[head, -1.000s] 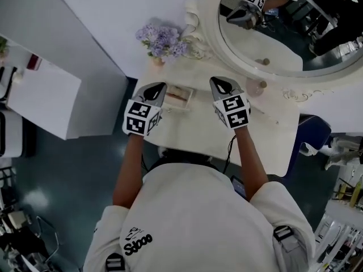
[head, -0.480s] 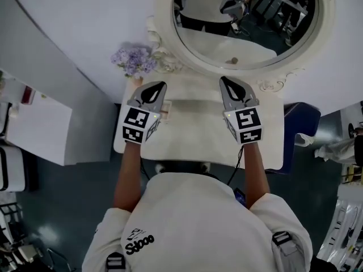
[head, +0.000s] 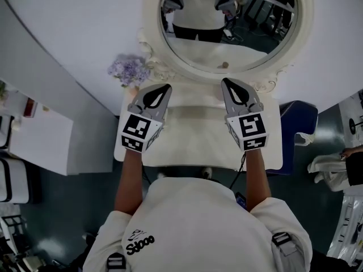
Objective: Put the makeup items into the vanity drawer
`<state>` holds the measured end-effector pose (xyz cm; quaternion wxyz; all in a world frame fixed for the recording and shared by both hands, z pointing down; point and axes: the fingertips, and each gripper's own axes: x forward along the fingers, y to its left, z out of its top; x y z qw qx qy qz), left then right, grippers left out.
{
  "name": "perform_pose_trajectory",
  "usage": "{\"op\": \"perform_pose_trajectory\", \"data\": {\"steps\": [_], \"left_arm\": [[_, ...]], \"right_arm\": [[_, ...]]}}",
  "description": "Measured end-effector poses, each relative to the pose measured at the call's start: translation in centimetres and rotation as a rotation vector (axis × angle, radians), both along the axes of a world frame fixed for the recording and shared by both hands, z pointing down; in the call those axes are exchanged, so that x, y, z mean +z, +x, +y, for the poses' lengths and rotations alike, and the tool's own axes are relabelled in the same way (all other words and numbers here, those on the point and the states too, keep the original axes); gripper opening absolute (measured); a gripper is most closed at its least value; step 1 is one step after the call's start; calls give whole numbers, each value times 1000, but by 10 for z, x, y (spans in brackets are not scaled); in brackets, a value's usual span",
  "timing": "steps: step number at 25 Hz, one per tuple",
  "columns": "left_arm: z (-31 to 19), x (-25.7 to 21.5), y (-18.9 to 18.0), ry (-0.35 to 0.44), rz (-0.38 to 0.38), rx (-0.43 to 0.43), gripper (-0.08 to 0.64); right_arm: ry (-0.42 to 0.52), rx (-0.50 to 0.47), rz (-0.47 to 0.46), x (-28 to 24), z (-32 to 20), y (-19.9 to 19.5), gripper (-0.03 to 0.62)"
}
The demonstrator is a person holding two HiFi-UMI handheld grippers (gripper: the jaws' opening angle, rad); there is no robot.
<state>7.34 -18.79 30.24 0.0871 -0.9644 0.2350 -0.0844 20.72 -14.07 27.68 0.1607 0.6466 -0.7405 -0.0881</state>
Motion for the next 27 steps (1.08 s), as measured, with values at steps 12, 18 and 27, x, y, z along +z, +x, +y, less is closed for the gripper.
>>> {"op": "perform_pose_trajectory", "data": {"steps": [12, 18, 27], "left_arm": [[9, -9, -1, 9, 32, 2, 20], [8, -6, -1, 6, 33, 2, 20], [4, -2, -7, -2, 31, 5, 20]], "right_arm": [[-21, -14, 10, 6, 5, -3, 2], [-23, -32, 10, 8, 1, -8, 2], [-38, -44, 12, 13, -6, -18, 2]]}}
